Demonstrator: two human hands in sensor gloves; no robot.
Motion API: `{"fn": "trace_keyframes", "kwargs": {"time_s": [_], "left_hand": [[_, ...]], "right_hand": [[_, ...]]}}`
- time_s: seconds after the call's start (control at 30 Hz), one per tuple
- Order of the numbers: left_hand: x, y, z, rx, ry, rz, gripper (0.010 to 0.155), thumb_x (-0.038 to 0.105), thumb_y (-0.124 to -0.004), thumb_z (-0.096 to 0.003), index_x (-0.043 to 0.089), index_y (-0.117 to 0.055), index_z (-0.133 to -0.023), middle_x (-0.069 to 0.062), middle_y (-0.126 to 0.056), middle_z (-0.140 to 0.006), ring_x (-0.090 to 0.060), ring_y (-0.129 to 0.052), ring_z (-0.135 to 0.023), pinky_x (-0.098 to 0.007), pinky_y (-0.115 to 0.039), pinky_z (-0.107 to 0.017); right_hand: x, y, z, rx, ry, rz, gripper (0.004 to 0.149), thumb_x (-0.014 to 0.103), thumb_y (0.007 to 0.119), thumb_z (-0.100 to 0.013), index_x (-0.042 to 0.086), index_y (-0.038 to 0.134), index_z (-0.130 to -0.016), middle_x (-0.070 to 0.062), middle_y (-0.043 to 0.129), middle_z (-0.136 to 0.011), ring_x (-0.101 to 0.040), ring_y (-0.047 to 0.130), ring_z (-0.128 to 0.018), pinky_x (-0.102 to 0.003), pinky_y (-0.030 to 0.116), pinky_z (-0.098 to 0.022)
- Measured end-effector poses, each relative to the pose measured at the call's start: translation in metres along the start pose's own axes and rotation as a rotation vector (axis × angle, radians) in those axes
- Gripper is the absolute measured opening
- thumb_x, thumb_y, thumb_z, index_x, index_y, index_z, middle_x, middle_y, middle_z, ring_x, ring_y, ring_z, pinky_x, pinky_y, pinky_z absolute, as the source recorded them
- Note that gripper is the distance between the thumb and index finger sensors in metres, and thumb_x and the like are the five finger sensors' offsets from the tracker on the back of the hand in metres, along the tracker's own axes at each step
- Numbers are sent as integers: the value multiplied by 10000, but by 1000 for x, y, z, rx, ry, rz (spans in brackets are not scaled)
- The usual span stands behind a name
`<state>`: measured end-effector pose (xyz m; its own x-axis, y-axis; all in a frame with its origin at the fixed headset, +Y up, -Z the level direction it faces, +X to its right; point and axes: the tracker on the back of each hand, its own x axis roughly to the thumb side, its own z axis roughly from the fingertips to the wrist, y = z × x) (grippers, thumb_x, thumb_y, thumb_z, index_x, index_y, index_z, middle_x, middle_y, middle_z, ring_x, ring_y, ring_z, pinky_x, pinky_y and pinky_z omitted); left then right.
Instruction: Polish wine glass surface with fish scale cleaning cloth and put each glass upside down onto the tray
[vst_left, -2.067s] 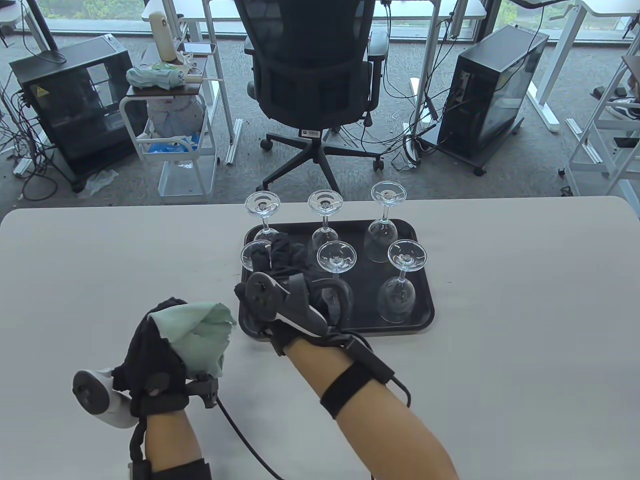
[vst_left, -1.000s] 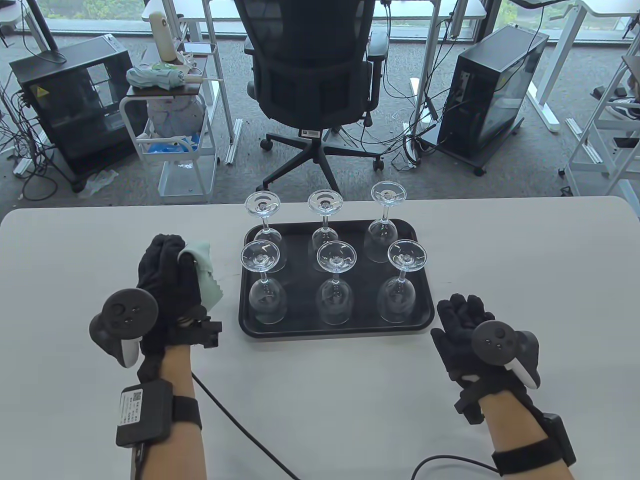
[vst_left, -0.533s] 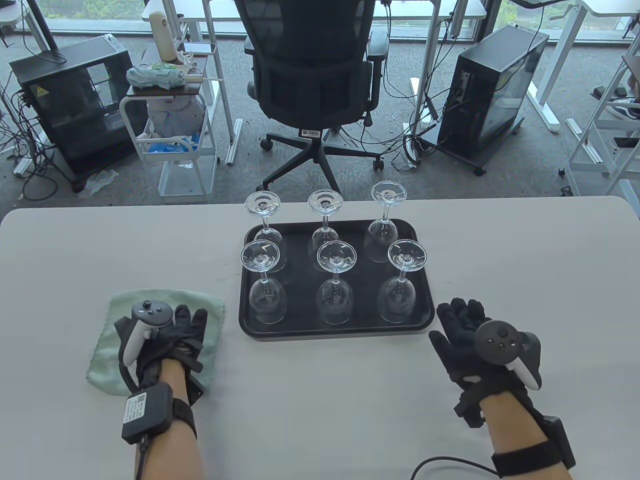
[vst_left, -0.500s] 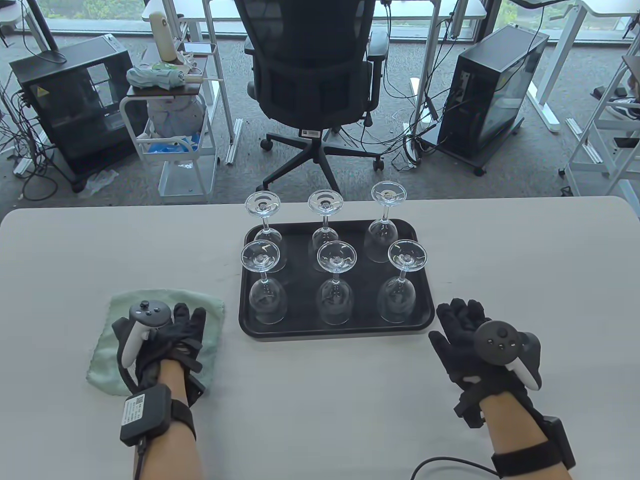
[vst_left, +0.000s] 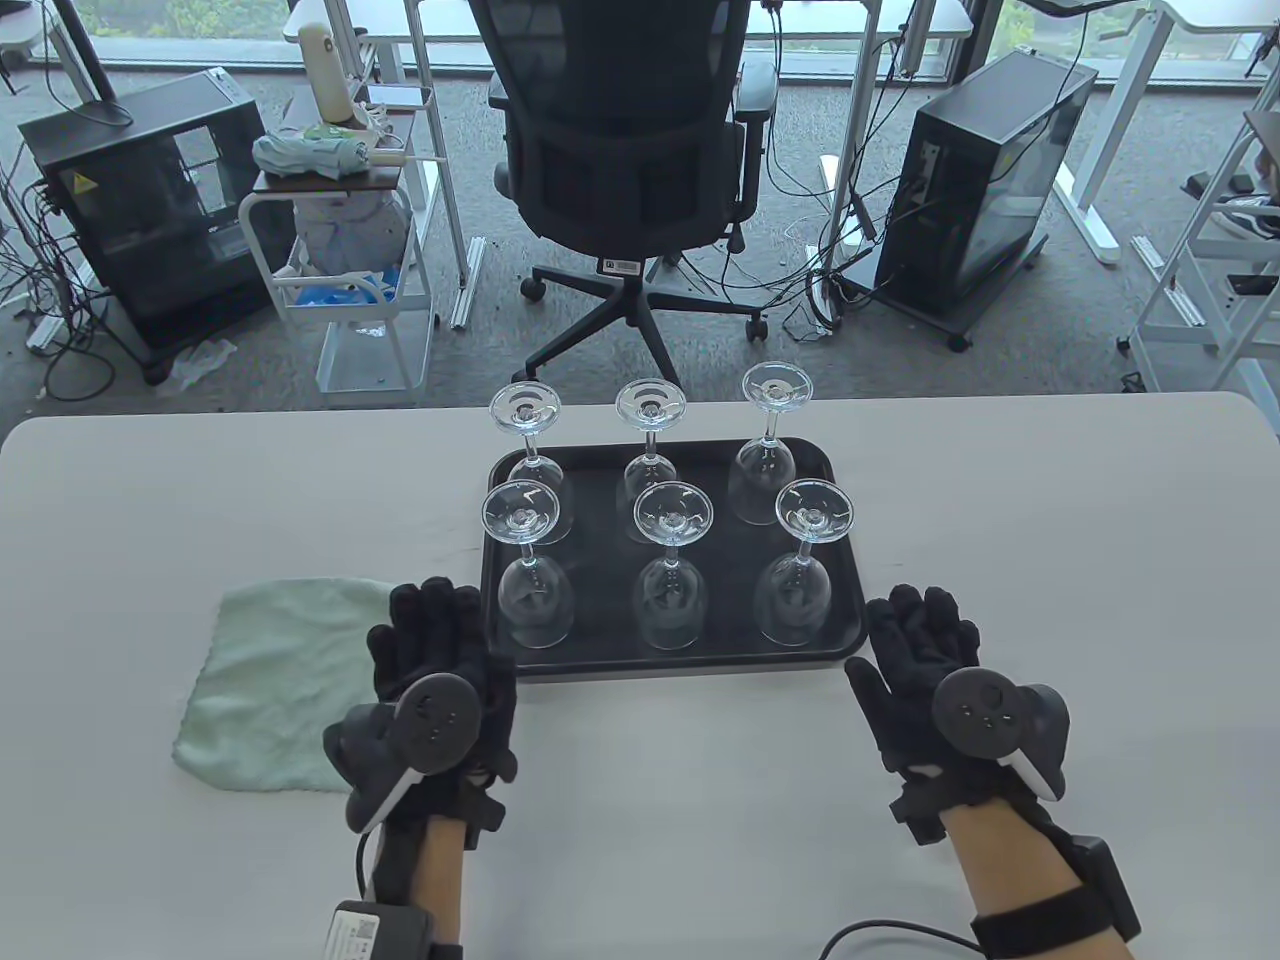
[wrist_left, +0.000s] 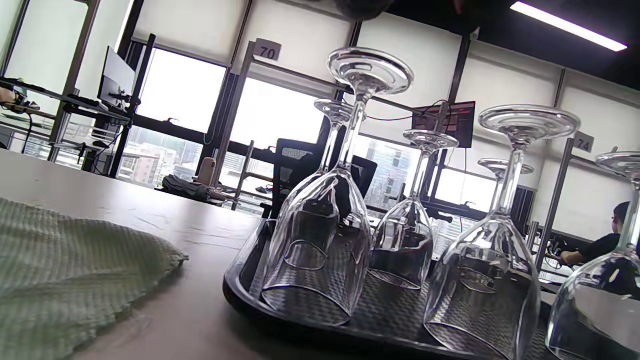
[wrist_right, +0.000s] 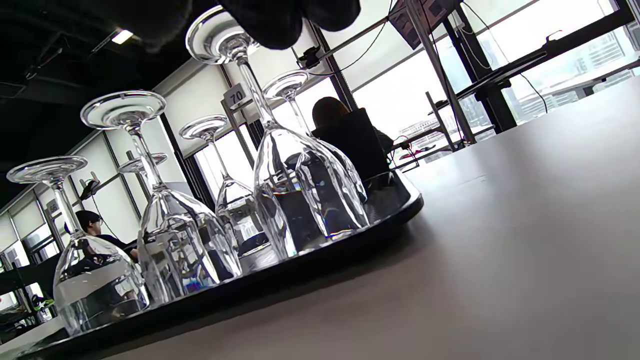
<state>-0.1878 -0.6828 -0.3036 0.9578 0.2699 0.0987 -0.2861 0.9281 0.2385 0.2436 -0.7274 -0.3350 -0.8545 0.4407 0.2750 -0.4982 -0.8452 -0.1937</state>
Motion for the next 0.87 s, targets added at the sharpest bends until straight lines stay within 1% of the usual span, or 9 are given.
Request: {"fn": "trace_keyframes", "kwargs": {"time_s": [0.03, 0.13, 0.2, 0.3, 0.37, 0.47, 0.53, 0.87], "left_hand": [[5, -3, 0, 0, -6, -6, 649, 574, -531, -554, 247, -412, -1102, -1, -307, -1193, -265, -170, -1108, -518, -213, -780], [22, -17, 3, 64, -23, -29, 639, 566, -535, -556, 264, -391, -1101, 28, -258, -1188, -247, -135, -1099, -509, -196, -778], [27, -26, 5, 84, -48, -58, 633, 564, -540, -553, 271, -403, -1097, 41, -266, -1185, -230, -143, -1099, -499, -197, -775], [33, -33, 5, 11, -62, -54, 629, 567, -530, -558, 276, -401, -1100, 51, -261, -1188, -209, -133, -1103, -486, -179, -775], [36, -35, 6, 37, -71, -54, 627, 566, -529, -558, 270, -415, -1098, 44, -280, -1189, -212, -152, -1104, -484, -191, -774], [39, -35, 7, 25, -75, -32, 628, 566, -526, -557, 268, -416, -1099, 43, -285, -1189, -210, -157, -1107, -482, -192, -774], [37, -34, 7, 36, -79, -1, 627, 565, -528, -557, 265, -424, -1098, 41, -293, -1190, -211, -162, -1107, -483, -193, -774], [33, -33, 10, 31, -88, 40, 626, 565, -528, -557, 258, -447, -1096, 34, -320, -1191, -212, -183, -1112, -484, -202, -776]], "right_hand": [[1, 1, 0, -8, -6, 15, 647, 568, 614, -549, 217, 511, -1082, -106, 413, -1162, -335, 198, -1036, -549, 248, -712], [5, 6, 0, -6, -20, 62, 618, 527, 606, -555, 192, 537, -1069, -112, 418, -1150, -331, 198, -1026, -541, 245, -708], [8, 9, 2, -6, -33, 87, 604, 506, 608, -558, 183, 542, -1064, -118, 406, -1144, -333, 185, -1014, -539, 238, -700], [9, 11, 2, -6, -40, 117, 593, 495, 609, -559, 182, 548, -1060, -114, 402, -1143, -324, 178, -1011, -532, 232, -697], [9, 11, 2, -21, -28, 104, 586, 489, 610, -560, 186, 547, -1058, -108, 396, -1142, -317, 169, -1009, -524, 224, -698], [9, 10, 1, -30, -32, 106, 577, 485, 613, -560, 189, 557, -1052, -101, 405, -1139, -313, 179, -1009, -521, 230, -698], [9, 11, 1, -31, -34, 103, 573, 484, 614, -560, 189, 564, -1049, -98, 416, -1136, -311, 188, -1009, -521, 236, -696], [11, 10, 2, -27, -44, 78, 576, 490, 613, -559, 191, 569, -1049, -98, 425, -1137, -310, 197, -1013, -521, 239, -699]]}}
